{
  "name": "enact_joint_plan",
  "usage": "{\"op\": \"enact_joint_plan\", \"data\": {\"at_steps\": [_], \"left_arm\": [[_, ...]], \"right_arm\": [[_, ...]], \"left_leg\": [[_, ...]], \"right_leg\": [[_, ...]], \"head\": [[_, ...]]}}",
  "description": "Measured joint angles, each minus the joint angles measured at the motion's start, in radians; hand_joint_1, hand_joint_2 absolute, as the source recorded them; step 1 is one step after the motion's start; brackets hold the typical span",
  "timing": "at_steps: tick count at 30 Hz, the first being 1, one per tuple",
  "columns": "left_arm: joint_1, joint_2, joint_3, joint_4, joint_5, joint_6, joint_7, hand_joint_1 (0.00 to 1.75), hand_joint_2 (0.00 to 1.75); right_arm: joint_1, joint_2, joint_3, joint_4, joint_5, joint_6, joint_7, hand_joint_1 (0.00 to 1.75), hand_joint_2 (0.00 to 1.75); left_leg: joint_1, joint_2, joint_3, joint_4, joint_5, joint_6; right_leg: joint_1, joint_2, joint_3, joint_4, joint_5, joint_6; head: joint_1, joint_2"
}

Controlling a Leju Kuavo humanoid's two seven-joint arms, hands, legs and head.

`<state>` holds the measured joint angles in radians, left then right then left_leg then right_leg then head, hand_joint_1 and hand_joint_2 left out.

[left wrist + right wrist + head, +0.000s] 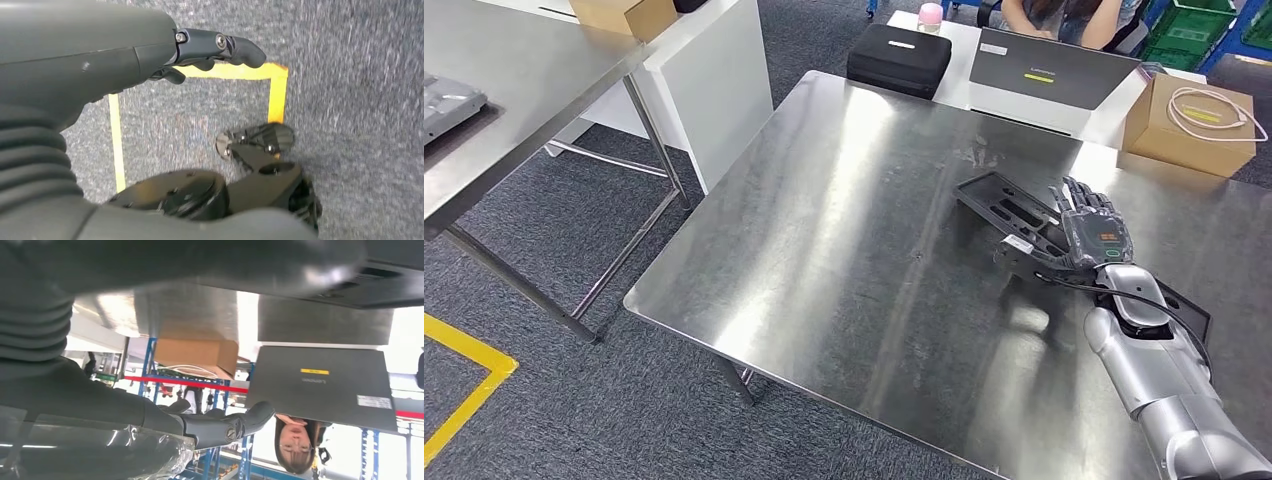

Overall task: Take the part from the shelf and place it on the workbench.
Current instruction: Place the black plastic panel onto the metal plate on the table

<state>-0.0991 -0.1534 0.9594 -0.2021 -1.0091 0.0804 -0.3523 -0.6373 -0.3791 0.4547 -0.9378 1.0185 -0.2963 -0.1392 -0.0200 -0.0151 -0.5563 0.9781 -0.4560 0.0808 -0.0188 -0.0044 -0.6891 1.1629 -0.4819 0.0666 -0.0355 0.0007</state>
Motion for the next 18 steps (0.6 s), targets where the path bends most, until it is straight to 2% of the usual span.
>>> {"op": "enact_joint_plan", "data": {"at_steps": [2,3,5,7,9,11,12,13,14,16,17,18], "left_arm": [[0.0,-0.001,0.0,0.001,-0.001,-0.005,0.004,0.0,0.0],[0.0,-0.001,0.0,0.002,-0.002,-0.008,0.008,0.0,0.0],[0.001,-0.002,0.0,0.002,-0.007,-0.015,0.017,0.0,0.0],[0.002,0.0,-0.001,0.002,-0.013,-0.02,0.024,0.0,0.0],[0.001,0.0,-0.001,0.002,-0.015,-0.023,0.026,0.0,0.0],[0.001,0.0,-0.002,0.002,-0.015,-0.027,0.027,0.0,0.0],[0.001,0.0,-0.002,0.002,-0.016,-0.03,0.028,0.0,0.0],[0.002,0.0,-0.002,0.002,-0.016,-0.031,0.028,0.0,0.0],[0.002,0.0,-0.002,0.002,-0.016,-0.032,0.029,0.0,0.0],[0.0,0.0,-0.002,0.002,-0.016,-0.034,0.031,0.0,0.0],[-0.001,0.0,-0.002,0.002,-0.016,-0.036,0.032,0.0,0.0],[-0.003,0.0,-0.002,0.002,-0.016,-0.038,0.034,0.0,0.0]], "right_arm": [[-0.002,-0.004,0.0,-0.004,0.0,0.001,0.0,0.0,0.0],[-0.002,-0.005,0.0,-0.006,0.0,0.002,0.001,0.0,0.0],[-0.003,-0.006,0.0,-0.008,-0.001,0.004,0.003,0.0,0.0],[-0.003,-0.006,0.0,-0.011,-0.002,0.006,0.004,0.0,0.0],[-0.005,-0.005,-0.001,-0.014,-0.002,0.009,0.004,0.0,0.0],[-0.005,-0.004,-0.001,-0.015,-0.002,0.012,0.005,0.0,0.0],[-0.004,-0.003,-0.001,-0.015,-0.001,0.012,0.005,0.0,0.0],[-0.003,-0.002,-0.001,-0.015,0.0,0.012,0.007,0.0,0.0],[-0.002,0.0,-0.001,-0.015,0.002,0.012,0.008,0.0,0.0],[-0.001,0.004,-0.001,-0.016,0.006,0.012,0.012,0.0,0.0],[-0.002,0.005,-0.001,-0.017,0.009,0.012,0.013,0.0,0.0],[-0.004,0.006,-0.001,-0.019,0.011,0.012,0.015,0.0,0.0]], "left_leg": [[-0.006,-0.004,0.005,0.003,-0.008,-0.002],[-0.008,-0.006,0.005,0.005,-0.011,-0.004],[-0.011,-0.006,0.002,0.009,-0.013,-0.009],[-0.011,-0.004,-0.003,0.025,-0.03,-0.018],[-0.003,0.0,-0.035,0.104,-0.084,-0.035],[0.011,0.003,-0.095,0.236,-0.147,-0.051],[0.018,0.005,-0.118,0.284,-0.161,-0.057],[0.025,0.007,-0.124,0.298,-0.157,-0.061],[0.03,0.009,-0.11,0.272,-0.135,-0.065],[0.038,0.012,-0.038,0.138,-0.071,-0.069],[0.037,0.011,-0.006,0.076,-0.049,-0.067],[0.036,0.01,0.013,0.036,-0.036,-0.064]], "right_leg": [[0.007,0.0,0.059,-0.124,0.049,-0.008],[0.011,0.0,0.077,-0.16,0.062,-0.016],[0.013,0.0,0.085,-0.174,0.068,-0.029],[0.005,-0.001,0.087,-0.177,0.071,-0.036],[-0.003,-0.003,0.09,-0.181,0.071,-0.043],[-0.004,-0.004,0.089,-0.18,0.071,-0.046],[-0.004,-0.004,0.089,-0.18,0.071,-0.047],[-0.005,-0.005,0.088,-0.18,0.072,-0.047],[-0.007,-0.005,0.088,-0.18,0.073,-0.047],[-0.011,-0.005,0.088,-0.178,0.076,-0.044],[-0.01,-0.005,0.087,-0.177,0.078,-0.04],[-0.009,-0.005,0.085,-0.176,0.082,-0.034]], "head": [[0.0,0.0],[0.0,0.0],[0.0,0.0],[0.0,0.0],[-0.003,0.0],[-0.005,0.0],[-0.005,0.0],[-0.005,0.0],[-0.005,0.0],[-0.005,0.0],[-0.005,0.0],[-0.004,0.0]]}}
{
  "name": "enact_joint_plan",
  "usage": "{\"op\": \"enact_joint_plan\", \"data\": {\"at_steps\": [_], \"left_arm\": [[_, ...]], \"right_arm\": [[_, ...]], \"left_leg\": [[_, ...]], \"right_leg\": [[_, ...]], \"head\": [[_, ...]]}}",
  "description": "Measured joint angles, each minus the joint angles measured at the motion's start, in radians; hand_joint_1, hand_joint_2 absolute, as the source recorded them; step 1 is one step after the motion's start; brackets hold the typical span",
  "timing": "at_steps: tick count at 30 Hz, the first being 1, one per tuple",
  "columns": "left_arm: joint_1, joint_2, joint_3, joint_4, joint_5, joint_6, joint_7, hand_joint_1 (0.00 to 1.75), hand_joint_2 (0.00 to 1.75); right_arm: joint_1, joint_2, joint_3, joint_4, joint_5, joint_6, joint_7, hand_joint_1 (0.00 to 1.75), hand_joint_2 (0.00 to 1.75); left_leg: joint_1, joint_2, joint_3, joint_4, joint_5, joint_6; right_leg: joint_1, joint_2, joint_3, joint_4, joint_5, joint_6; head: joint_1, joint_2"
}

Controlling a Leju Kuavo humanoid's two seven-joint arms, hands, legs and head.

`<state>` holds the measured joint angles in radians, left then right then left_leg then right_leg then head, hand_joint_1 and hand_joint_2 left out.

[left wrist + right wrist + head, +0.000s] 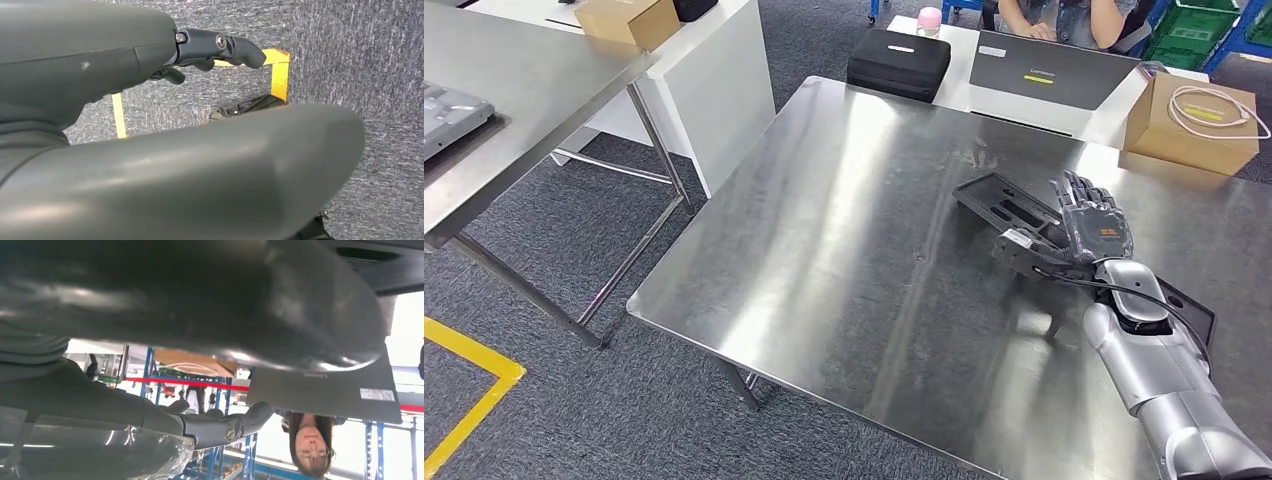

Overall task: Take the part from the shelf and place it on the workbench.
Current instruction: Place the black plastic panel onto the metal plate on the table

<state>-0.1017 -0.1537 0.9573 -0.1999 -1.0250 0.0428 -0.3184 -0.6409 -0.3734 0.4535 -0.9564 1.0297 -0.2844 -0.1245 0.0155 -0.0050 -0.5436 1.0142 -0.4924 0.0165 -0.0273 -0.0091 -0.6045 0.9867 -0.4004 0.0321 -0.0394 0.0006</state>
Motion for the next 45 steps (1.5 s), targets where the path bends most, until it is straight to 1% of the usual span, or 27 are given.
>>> {"op": "enact_joint_plan", "data": {"at_steps": [5,7,9,11,12,13,14,16,17,19,21,22,24,25,26,27,28,31,33,35,36,37,39,41,42,43,45], "left_arm": [[-0.001,0.0,0.0,0.0,0.001,-0.008,0.007,0.0,0.0],[-0.001,-0.001,0.0,0.0,0.001,-0.009,0.007,0.0,0.0],[-0.001,-0.002,0.0,0.0,0.001,-0.009,0.009,0.0,0.0],[-0.001,-0.002,0.0,0.0,0.001,-0.01,0.011,0.0,0.0],[-0.001,-0.002,0.0,0.0,0.001,-0.01,0.012,0.0,0.0],[-0.001,-0.003,0.0,0.0,0.001,-0.01,0.012,0.0,0.0],[-0.001,-0.003,0.0,0.0,0.001,-0.01,0.012,0.0,0.0],[-0.001,-0.003,0.0,0.0,0.001,-0.01,0.013,0.0,0.0],[-0.001,-0.003,0.0,0.0,0.001,-0.01,0.013,0.0,0.0],[0.0,-0.003,0.0,0.0,0.002,-0.01,0.014,0.0,0.0],[0.003,-0.002,0.0,0.0,0.001,-0.011,0.015,0.0,0.0],[0.004,-0.002,0.0,0.0,0.001,-0.011,0.015,0.0,0.0],[0.004,-0.002,0.0,0.0,0.001,-0.012,0.016,0.0,0.0],[0.004,-0.002,0.0,0.0,0.001,-0.012,0.016,0.0,0.0],[0.004,-0.002,0.0,0.0,0.001,-0.012,0.016,0.0,0.0],[0.004,-0.003,0.0,0.0,0.001,-0.012,0.016,0.0,0.0],[0.004,-0.003,0.0,0.0,0.001,-0.012,0.016,0.0,0.0],[0.001,-0.002,0.0,0.0,0.001,-0.013,0.018,0.0,0.0],[-0.001,-0.002,0.0,0.0,0.001,-0.013,0.02,0.0,0.0],[0.0,-0.002,0.0,0.0,0.001,-0.013,0.023,0.0,0.0],[0.0,-0.002,0.0,0.0,0.001,-0.013,0.024,0.0,0.0],[0.0,-0.003,0.0,0.0,0.001,-0.013,0.025,0.0,0.0],[0.001,-0.003,0.0,0.0,0.002,-0.014,0.026,0.0,0.0],[0.001,-0.003,0.001,0.0,0.002,-0.014,0.027,0.0,0.0],[0.002,-0.004,0.001,0.0,0.002,-0.014,0.027,0.0,0.0],[0.002,-0.004,0.001,0.0,0.002,-0.014,0.027,0.0,0.0],[0.003,-0.005,0.0,0.0,0.002,-0.014,0.027,0.0,0.0]], "right_arm": [[-0.002,0.005,0.0,-0.001,0.007,0.0,0.002,0.0,0.0],[-0.002,0.005,-0.001,0.0,0.009,0.0,0.002,0.0,0.0],[-0.002,0.006,-0.001,0.002,0.012,0.0,0.002,0.0,0.0],[-0.001,0.008,-0.001,0.004,0.015,0.0,0.003,0.0,0.0],[-0.001,0.009,-0.001,0.005,0.016,0.0,0.003,0.0,0.0],[-0.001,0.01,-0.001,0.006,0.016,0.0,0.003,0.0,0.0],[-0.002,0.011,-0.001,0.006,0.017,0.0,0.003,0.0,0.0],[-0.006,0.014,-0.001,0.006,0.017,0.0,0.003,0.0,0.0],[-0.008,0.015,-0.001,0.006,0.018,0.0,0.003,0.0,0.0],[-0.008,0.018,-0.001,0.006,0.019,0.0,0.003,0.0,0.0],[-0.011,0.023,-0.001,0.007,0.021,0.001,0.003,0.0,0.0],[-0.013,0.026,0.0,0.008,0.023,0.001,0.003,0.0,0.0],[-0.017,0.031,-0.001,0.009,0.025,0.001,0.003,0.0,0.0],[-0.018,0.032,-0.001,0.01,0.025,0.001,0.003,0.0,0.0],[-0.019,0.034,-0.001,0.012,0.025,0.001,0.003,0.0,0.0],[-0.02,0.035,-0.001,0.013,0.026,0.001,0.003,0.0,0.0],[-0.02,0.037,-0.001,0.014,0.026,0.001,0.003,0.0,0.0],[-0.027,0.04,-0.001,0.015,0.028,0.001,0.003,0.0,0.0],[-0.033,0.041,-0.001,0.017,0.029,0.001,0.003,0.0,0.0],[-0.035,0.044,0.0,0.019,0.03,0.001,0.003,0.0,0.0],[-0.034,0.045,0.0,0.021,0.031,0.001,0.003,0.0,0.0],[-0.034,0.045,-0.001,0.023,0.031,0.0,0.003,0.0,0.0],[-0.033,0.045,-0.001,0.028,0.032,-0.001,0.003,0.0,0.0],[-0.031,0.046,-0.001,0.035,0.034,-0.004,0.002,0.0,0.0],[-0.03,0.047,-0.001,0.038,0.034,-0.005,0.002,0.0,0.0],[-0.03,0.047,-0.001,0.04,0.034,-0.006,0.001,0.0,0.0],[-0.031,0.049,-0.001,0.043,0.036,-0.007,0.001,0.0,0.0]], "left_leg": [[-0.014,-0.002,-0.005,-0.025,0.026,0.033],[-0.014,-0.001,-0.018,-0.034,0.047,0.053],[-0.019,0.0,-0.041,-0.034,0.064,0.064],[-0.023,0.0,-0.065,-0.033,0.081,0.066],[-0.024,0.0,-0.076,-0.032,0.09,0.065],[-0.025,0.0,-0.086,-0.032,0.098,0.063],[-0.025,-0.001,-0.094,-0.031,0.106,0.059],[-0.029,-0.002,-0.109,-0.028,0.121,0.05],[-0.031,-0.003,-0.113,-0.026,0.129,0.046],[-0.035,-0.005,-0.119,-0.024,0.143,0.039],[-0.032,-0.007,-0.135,0.0,0.114,0.029],[-0.028,-0.007,-0.15,0.038,0.074,0.022],[-0.018,-0.004,-0.189,0.165,-0.026,0.008],[-0.012,-0.004,-0.203,0.229,-0.059,0.002],[-0.007,-0.003,-0.205,0.27,-0.07,-0.003],[-0.002,-0.002,-0.19,0.277,-0.062,-0.006],[0.002,-0.001,-0.156,0.246,-0.042,-0.008],[0.006,0.002,-0.008,0.052,-0.003,-0.004],[-0.001,0.001,0.027,-0.01,-0.007,0.004],[-0.006,0.002,0.018,-0.024,0.011,0.02],[-0.007,0.003,0.011,-0.03,0.024,0.03],[-0.007,0.005,0.003,-0.037,0.037,0.039],[-0.008,0.006,-0.023,-0.041,0.06,0.051],[-0.009,0.006,-0.052,-0.039,0.08,0.053],[-0.009,0.006,-0.065,-0.039,0.089,0.051],[-0.007,0.006,-0.077,-0.038,0.097,0.048],[-0.006,0.007,-0.095,-0.034,0.108,0.04]], "right_leg": [[0.002,0.0,-0.014,0.0,0.011,0.03],[0.002,0.001,-0.046,0.065,-0.042,0.022],[0.001,0.003,-0.093,0.204,-0.127,0.009],[0.002,0.004,-0.106,0.296,-0.165,0.016],[0.002,0.005,-0.085,0.288,-0.159,0.025],[0.002,0.005,-0.045,0.243,-0.142,0.033],[0.002,0.005,0.009,0.172,-0.127,0.039],[0.007,0.008,0.105,0.035,-0.115,0.037],[0.011,0.01,0.127,-0.002,-0.116,0.032],[0.013,0.012,0.122,-0.011,-0.111,0.02],[0.001,0.008,0.108,-0.01,-0.097,0.001],[-0.004,0.005,0.098,-0.01,-0.087,-0.012],[-0.002,0.003,0.078,-0.009,-0.067,-0.028],[0.0,0.001,0.067,-0.008,-0.059,-0.03],[0.001,0.0,0.056,-0.006,-0.051,-0.029],[0.0,-0.001,0.046,-0.005,-0.044,-0.026],[0.0,-0.001,0.036,-0.003,-0.037,-0.022],[0.0,-0.002,0.013,0.005,-0.02,-0.005],[0.0,-0.004,0.005,0.004,-0.005,0.012],[0.0,-0.006,-0.002,0.001,0.007,0.028],[0.001,-0.005,-0.012,0.01,-0.004,0.029],[0.001,-0.004,-0.027,0.038,-0.029,0.025],[0.001,-0.001,-0.073,0.156,-0.113,0.011],[0.001,0.003,-0.1,0.273,-0.164,0.015],[0.001,0.004,-0.091,0.287,-0.163,0.024],[-0.001,0.005,-0.063,0.26,-0.146,0.036],[-0.004,0.005,0.029,0.128,-0.104,0.052]], "head": [[0.001,0.0],[0.006,0.0],[0.012,0.0],[0.013,0.0],[0.014,0.0],[0.014,0.0],[0.014,0.0],[0.015,0.0],[0.015,0.0],[0.012,0.0],[0.012,0.0],[0.011,0.0],[0.009,0.0],[0.009,0.0],[0.009,0.0],[0.009,0.0],[0.009,0.0],[0.009,0.0],[0.01,0.0],[0.01,0.0],[0.01,0.0],[0.012,0.0],[0.018,0.0],[0.021,0.0],[0.021,0.0],[0.022,0.0],[0.022,0.0]]}}
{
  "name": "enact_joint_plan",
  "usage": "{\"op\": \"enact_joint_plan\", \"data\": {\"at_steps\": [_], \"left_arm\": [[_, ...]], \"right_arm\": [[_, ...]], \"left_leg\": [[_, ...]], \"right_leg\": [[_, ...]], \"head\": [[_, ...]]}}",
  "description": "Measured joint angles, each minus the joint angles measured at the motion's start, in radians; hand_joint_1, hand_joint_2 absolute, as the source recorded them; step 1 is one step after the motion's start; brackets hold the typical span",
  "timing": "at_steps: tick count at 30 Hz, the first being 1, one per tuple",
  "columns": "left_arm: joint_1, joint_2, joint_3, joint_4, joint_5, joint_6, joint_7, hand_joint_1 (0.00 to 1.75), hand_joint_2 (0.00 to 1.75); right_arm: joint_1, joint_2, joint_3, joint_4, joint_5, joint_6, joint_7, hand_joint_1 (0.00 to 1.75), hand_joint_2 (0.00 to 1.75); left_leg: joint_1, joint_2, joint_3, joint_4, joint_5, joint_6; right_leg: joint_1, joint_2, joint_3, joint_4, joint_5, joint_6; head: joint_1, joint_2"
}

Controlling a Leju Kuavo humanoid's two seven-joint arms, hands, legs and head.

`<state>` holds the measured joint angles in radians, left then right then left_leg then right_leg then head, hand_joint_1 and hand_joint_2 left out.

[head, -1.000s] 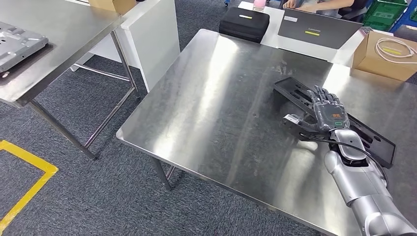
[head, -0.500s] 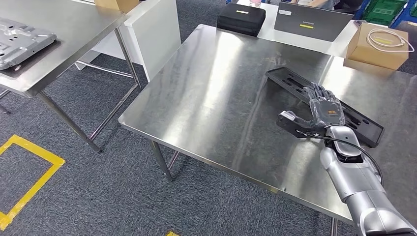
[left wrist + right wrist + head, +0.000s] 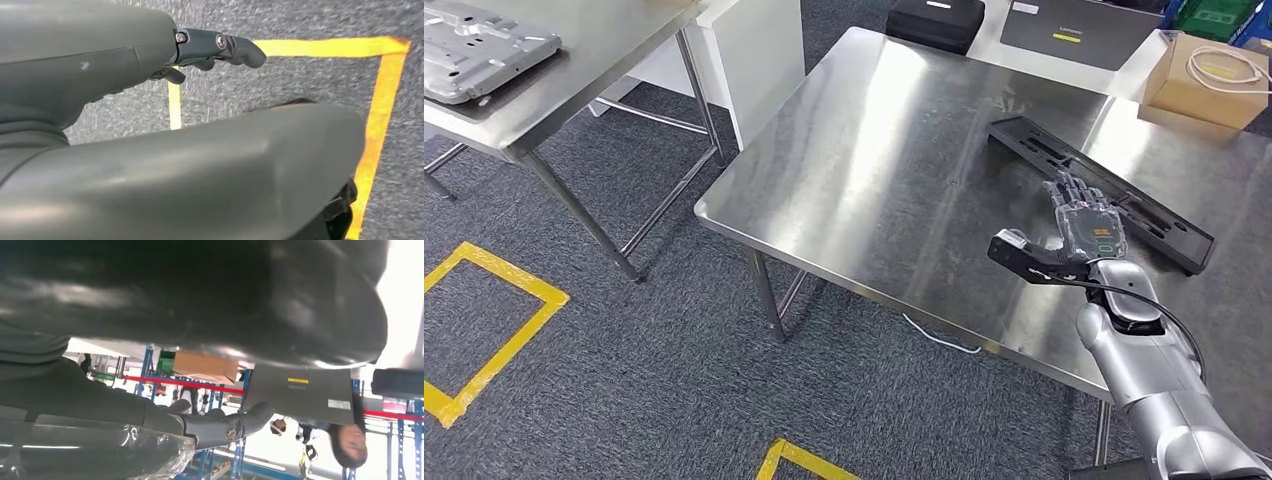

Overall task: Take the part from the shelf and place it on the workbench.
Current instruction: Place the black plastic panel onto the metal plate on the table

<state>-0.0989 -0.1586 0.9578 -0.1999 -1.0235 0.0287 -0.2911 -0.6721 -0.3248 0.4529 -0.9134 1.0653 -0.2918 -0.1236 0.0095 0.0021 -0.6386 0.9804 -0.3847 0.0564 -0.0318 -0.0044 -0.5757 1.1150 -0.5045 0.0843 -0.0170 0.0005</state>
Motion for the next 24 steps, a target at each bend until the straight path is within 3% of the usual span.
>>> {"op": "enact_joint_plan", "data": {"at_steps": [1,3,4,6,8,10,12,13,16,17,21,22,24], "left_arm": [[-0.001,0.0,0.0,0.0,0.0,0.0,0.0,0.0,0.0],[0.0,-0.001,0.0,0.0,0.0,-0.002,0.0,0.0,0.0],[0.001,-0.001,0.0,0.0,0.0,-0.003,0.0,0.0,0.0],[0.005,0.0,0.0,0.0,0.0,-0.005,0.0,0.0,0.0],[0.008,0.0,0.0,0.0,0.0,-0.007,0.0,0.0,0.0],[0.009,0.0,0.0,0.0,0.0,-0.009,0.0,0.0,0.0],[0.009,0.0,0.0,0.0,0.0,-0.01,0.0,0.0,0.0],[0.009,0.0,0.0,0.0,0.0,-0.01,0.0,0.0,0.0],[0.005,0.0,0.0,0.0,0.0,-0.01,0.0,0.0,0.0],[0.003,0.0,0.0,0.0,0.0,-0.01,0.0,0.0,0.0],[0.0,0.0,0.0,0.0,-0.001,-0.007,0.0,0.0,0.0],[-0.001,-0.001,0.0,0.0,-0.001,-0.007,0.0,0.0,0.0],[-0.002,-0.001,0.0,0.0,-0.001,-0.007,0.0,0.0,0.0]], "right_arm": [[-0.001,0.0,0.0,0.001,0.001,-0.002,0.0,0.0,0.0],[0.003,0.001,0.0,0.004,0.003,-0.006,-0.001,0.0,0.0],[0.008,0.002,0.001,0.006,0.004,-0.008,-0.001,0.0,0.0],[0.019,0.005,0.001,0.011,0.008,-0.01,0.0,0.0,0.0],[0.026,0.009,0.002,0.012,0.013,-0.013,0.002,0.0,0.0],[0.031,0.011,0.002,0.014,0.017,-0.015,0.005,0.0,0.0],[0.033,0.013,0.002,0.015,0.019,-0.016,0.006,0.0,0.0],[0.033,0.014,0.002,0.015,0.02,-0.017,0.007,0.0,0.0],[0.029,0.016,0.002,0.015,0.027,-0.019,0.012,0.0,0.0],[0.027,0.017,0.002,0.015,0.03,-0.02,0.015,0.0,0.0],[0.025,0.019,0.002,0.014,0.039,-0.024,0.019,0.0,0.0],[0.025,0.018,0.001,0.014,0.041,-0.024,0.02,0.0,0.0],[0.026,0.015,0.0,0.014,0.043,-0.024,0.021,0.0,0.0]], "left_leg": [[-0.001,0.001,-0.008,0.003,0.005,-0.006],[-0.006,0.001,-0.025,0.005,0.02,-0.016],[-0.008,-0.001,-0.033,0.005,0.027,-0.018],[-0.008,-0.005,-0.057,0.018,0.017,-0.027],[-0.004,-0.004,-0.096,0.099,-0.045,-0.04],[0.0,-0.001,-0.143,0.24,-0.121,-0.049],[0.001,0.0,-0.156,0.317,-0.145,-0.048],[0.001,0.0,-0.136,0.302,-0.132,-0.043],[-0.002,-0.007,-0.017,0.134,-0.081,-0.021],[-0.006,-0.009,0.007,0.097,-0.075,-0.015],[-0.015,-0.009,0.014,0.064,-0.053,0.002],[-0.014,-0.007,0.01,0.056,-0.042,0.01],[-0.013,-0.005,-0.007,0.047,-0.018,0.022]], "right_leg": [[0.004,0.002,0.041,-0.067,0.01,0.002],[0.01,0.005,0.072,-0.134,0.008,-0.001],[0.011,0.005,0.067,-0.138,0.008,-0.003],[-0.005,0.004,0.047,-0.129,0.012,-0.01],[-0.012,0.002,0.027,-0.115,0.017,-0.022],[-0.008,-0.001,0.015,-0.101,0.019,-0.03],[-0.001,-0.003,0.006,-0.09,0.02,-0.032],[0.001,-0.002,0.002,-0.085,0.021,-0.032],[0.009,0.001,-0.004,-0.075,0.021,-0.032],[0.01,0.001,-0.006,-0.073,0.022,-0.031],[0.01,0.001,-0.014,-0.069,0.025,-0.016],[0.011,0.001,-0.022,-0.053,0.005,-0.017],[0.011,0.002,-0.049,0.029,-0.07,-0.029]], "head": [[0.0,0.0],[0.0,0.0],[-0.001,0.0],[-0.002,0.0],[-0.006,0.0],[-0.01,0.0],[-0.011,0.0],[-0.01,0.0],[-0.009,0.0],[-0.009,0.0],[-0.008,0.0],[-0.007,0.0],[-0.005,0.0]]}}
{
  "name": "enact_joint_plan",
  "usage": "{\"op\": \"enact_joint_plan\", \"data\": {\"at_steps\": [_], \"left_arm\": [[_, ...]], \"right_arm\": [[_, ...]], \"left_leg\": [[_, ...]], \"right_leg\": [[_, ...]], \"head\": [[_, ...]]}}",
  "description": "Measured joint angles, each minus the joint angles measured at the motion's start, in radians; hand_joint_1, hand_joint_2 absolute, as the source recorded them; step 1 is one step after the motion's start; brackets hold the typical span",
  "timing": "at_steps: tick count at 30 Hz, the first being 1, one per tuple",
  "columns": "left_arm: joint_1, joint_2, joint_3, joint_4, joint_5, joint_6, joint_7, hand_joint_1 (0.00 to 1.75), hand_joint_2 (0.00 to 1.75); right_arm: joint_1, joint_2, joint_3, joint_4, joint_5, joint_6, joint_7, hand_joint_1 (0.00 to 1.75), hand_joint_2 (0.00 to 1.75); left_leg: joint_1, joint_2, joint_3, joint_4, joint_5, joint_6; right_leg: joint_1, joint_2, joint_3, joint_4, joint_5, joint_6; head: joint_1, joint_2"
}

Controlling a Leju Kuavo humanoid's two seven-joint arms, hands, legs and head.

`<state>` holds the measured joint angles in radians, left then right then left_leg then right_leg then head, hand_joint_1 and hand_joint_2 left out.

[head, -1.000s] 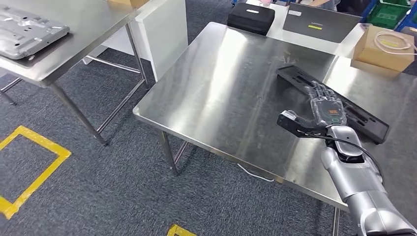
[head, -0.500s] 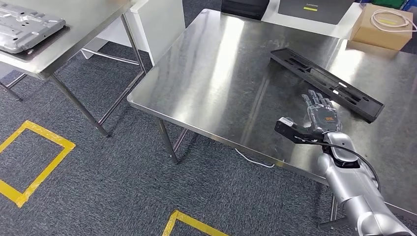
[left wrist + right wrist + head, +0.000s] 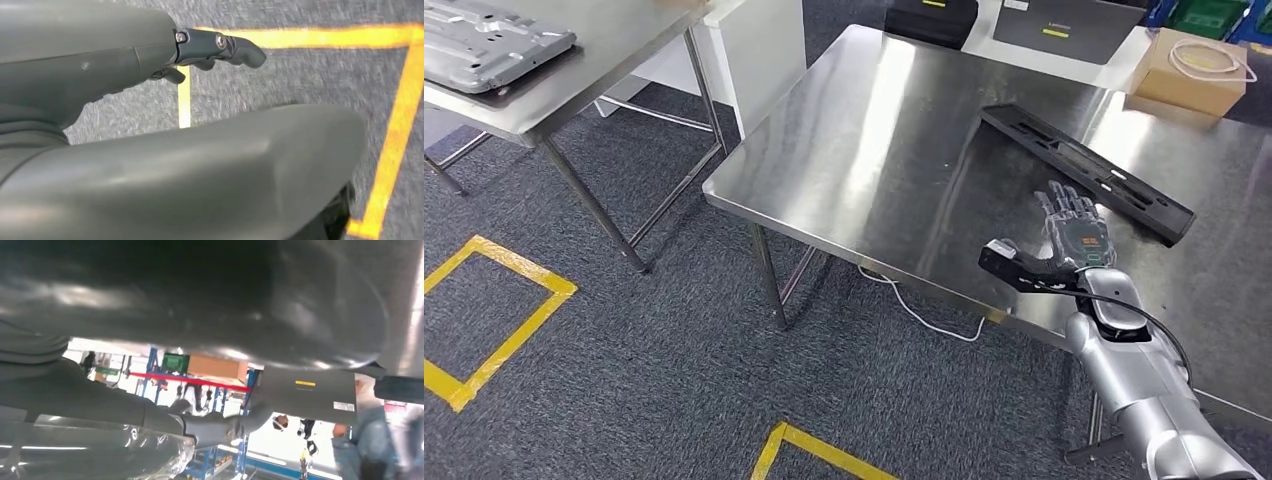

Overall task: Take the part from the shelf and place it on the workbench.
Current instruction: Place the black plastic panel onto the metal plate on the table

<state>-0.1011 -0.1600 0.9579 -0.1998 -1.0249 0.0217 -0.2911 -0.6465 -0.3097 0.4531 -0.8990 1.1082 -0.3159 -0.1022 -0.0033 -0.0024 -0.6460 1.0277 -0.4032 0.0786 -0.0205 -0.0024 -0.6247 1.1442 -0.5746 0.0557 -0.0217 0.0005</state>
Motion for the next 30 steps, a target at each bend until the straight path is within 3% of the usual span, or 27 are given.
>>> {"op": "enact_joint_plan", "data": {"at_steps": [2,3,4,6,7,8,10,11,12,13,14,15,17,18,20,24,25,26,27,29,30], "left_arm": [[0.0,-0.001,0.0,0.0,0.0,0.0,0.0,0.0,0.0],[0.0,-0.001,0.0,0.0,0.0,0.0,0.0,0.0,0.0],[0.0,-0.002,0.0,0.0,0.0,0.0,0.0,0.0,0.0],[0.0,-0.003,0.0,0.0,0.0,0.0,0.0,0.0,0.0],[0.0,-0.004,0.0,0.0,0.0,0.0,0.0,0.0,0.0],[0.0,-0.004,0.0,0.0,0.0,0.0,0.0,0.0,0.0],[0.001,-0.005,0.0,0.0,0.0,0.0,0.0,0.0,0.0],[0.001,-0.005,0.0,0.0,0.0,0.0,0.0,0.0,0.0],[0.002,-0.006,0.0,0.0,0.0,0.0,0.0,0.0,0.0],[0.003,-0.006,0.0,0.0,0.0,0.0,0.0,0.0,0.0],[0.004,-0.005,0.0,0.0,-0.001,0.0,0.0,0.0,0.0],[0.005,-0.005,0.0,0.0,-0.001,0.001,0.0,0.0,0.0],[0.006,-0.006,0.0,0.0,-0.001,0.002,-0.001,0.0,0.0],[0.006,-0.006,0.0,0.0,-0.002,0.002,-0.001,0.0,0.0],[0.005,-0.006,0.0,0.0,-0.002,0.002,-0.001,0.0,0.0],[0.004,-0.006,0.0,0.0,-0.002,0.002,-0.001,0.0,0.0],[0.003,-0.006,0.0,0.0,-0.002,0.002,0.0,0.0,0.0],[0.0,-0.007,0.0,0.0,-0.002,0.001,0.001,0.0,0.0],[-0.005,-0.007,0.0,0.0,-0.002,0.002,0.002,0.0,0.0],[-0.011,-0.01,0.0,0.0,-0.002,0.006,-0.001,0.0,0.0],[-0.012,-0.011,0.0,0.0,-0.002,0.008,-0.003,0.0,0.0]], "right_arm": [[0.0,-0.002,0.0,0.0,0.001,0.0,0.0,0.0,0.0],[0.0,-0.002,0.0,0.0,0.001,0.0,0.0,0.0,0.0],[0.001,-0.002,0.0,0.0,0.001,0.0,0.0,0.0,0.0],[0.001,-0.003,-0.001,0.0,0.002,0.001,0.0,0.0,0.0],[0.0,-0.004,-0.001,0.0,0.002,0.001,0.0,0.0,0.0],[-0.001,-0.004,-0.001,-0.002,0.002,0.001,0.0,0.0,0.0],[-0.002,-0.003,-0.003,-0.006,0.003,0.0,0.0,0.0,0.0],[-0.003,-0.003,-0.004,-0.008,0.003,0.0,0.0,0.0,0.0],[-0.003,-0.003,-0.004,-0.008,0.003,0.001,0.0,0.0,0.0],[-0.004,-0.003,-0.004,-0.008,0.003,0.002,0.0,0.0,0.0],[-0.004,-0.002,-0.004,-0.008,0.003,0.003,0.0,0.0,0.0],[-0.004,-0.001,-0.004,-0.008,0.004,0.005,0.0,0.0,0.0],[-0.007,0.001,-0.005,-0.009,0.008,0.011,0.001,0.0,0.0],[-0.01,0.001,-0.005,-0.01,0.012,0.015,0.001,0.0,0.0],[-0.014,0.002,-0.005,-0.01,0.016,0.019,0.004,0.0,0.0],[-0.015,0.002,-0.005,-0.01,0.018,0.02,0.005,0.0,0.0],[-0.016,0.002,-0.005,-0.01,0.02,0.02,0.007,0.0,0.0],[-0.019,0.003,-0.006,-0.01,0.024,0.019,0.011,0.0,0.0],[-0.027,0.003,-0.008,-0.008,0.029,0.018,0.014,0.0,0.0],[-0.039,0.005,-0.011,0.003,0.035,0.015,0.014,0.0,0.0],[-0.043,0.007,-0.013,0.011,0.035,0.015,0.012,0.0,0.0]], "left_leg": [[0.0,0.0,-0.022,0.0,0.018,0.003],[0.0,0.001,-0.034,0.0,0.028,0.003],[0.0,0.001,-0.046,0.0,0.038,0.001],[0.002,0.001,-0.078,0.001,0.065,-0.005],[0.003,0.001,-0.095,0.001,0.08,-0.009],[0.003,0.001,-0.109,0.002,0.095,-0.015],[0.0,0.0,-0.12,-0.003,0.126,-0.027],[-0.001,-0.001,-0.12,-0.011,0.142,-0.032],[0.0,-0.002,-0.118,-0.023,0.16,-0.037],[0.002,-0.003,-0.122,-0.031,0.166,-0.043],[0.005,-0.003,-0.13,-0.026,0.143,-0.048],[0.008,-0.003,-0.142,0.0,0.096,-0.053],[0.014,-0.002,-0.165,0.12,-0.039,-0.063],[0.018,-0.002,-0.172,0.194,-0.08,-0.069],[0.022,-0.001,-0.176,0.292,-0.103,-0.076],[0.025,-0.001,-0.173,0.317,-0.091,-0.078],[0.027,-0.001,-0.16,0.32,-0.073,-0.08],[0.031,-0.001,-0.09,0.262,-0.071,-0.08],[0.029,-0.002,-0.016,0.181,-0.076,-0.075],[0.024,0.002,0.111,0.004,-0.089,-0.05],[0.019,0.004,0.106,-0.024,-0.082,-0.035]], "right_leg": [[0.0,0.0,-0.026,0.106,-0.066,-0.005],[-0.001,0.0,-0.031,0.144,-0.079,-0.001],[-0.001,0.0,-0.026,0.162,-0.074,0.008],[-0.002,0.0,0.022,0.134,-0.026,0.033],[-0.003,0.0,0.067,0.083,-0.003,0.042],[-0.003,0.001,0.125,0.007,0.001,0.045],[0.004,0.006,0.196,-0.113,-0.018,0.026],[0.009,0.009,0.206,-0.141,-0.026,0.014],[0.012,0.011,0.196,-0.142,-0.018,0.001],[0.007,0.009,0.185,-0.141,-0.005,-0.009],[0.002,0.007,0.172,-0.139,0.011,-0.022],[-0.003,0.004,0.157,-0.141,0.029,-0.036],[-0.005,0.0,0.123,-0.14,0.064,-0.054],[-0.004,-0.001,0.105,-0.139,0.081,-0.057],[-0.003,-0.002,0.08,-0.138,0.101,-0.055],[-0.003,-0.002,0.07,-0.137,0.109,-0.053],[-0.003,-0.003,0.061,-0.136,0.115,-0.051],[-0.004,-0.003,0.042,-0.133,0.129,-0.044],[-0.005,-0.005,0.02,-0.133,0.151,-0.03],[-0.007,-0.006,-0.027,-0.123,0.182,0.0],[-0.008,-0.007,-0.046,-0.101,0.172,0.005]], "head": [[0.002,0.0],[0.002,0.0],[0.002,0.0],[0.003,0.0],[0.003,0.0],[0.004,0.0],[0.002,0.0],[0.0,0.0],[-0.003,0.0],[-0.003,0.0],[-0.003,0.0],[-0.005,0.0],[-0.006,0.0],[-0.006,0.0],[-0.006,0.0],[-0.006,0.0],[-0.006,0.0],[-0.006,0.0],[-0.006,0.0],[-0.006,0.0],[-0.004,0.0]]}}
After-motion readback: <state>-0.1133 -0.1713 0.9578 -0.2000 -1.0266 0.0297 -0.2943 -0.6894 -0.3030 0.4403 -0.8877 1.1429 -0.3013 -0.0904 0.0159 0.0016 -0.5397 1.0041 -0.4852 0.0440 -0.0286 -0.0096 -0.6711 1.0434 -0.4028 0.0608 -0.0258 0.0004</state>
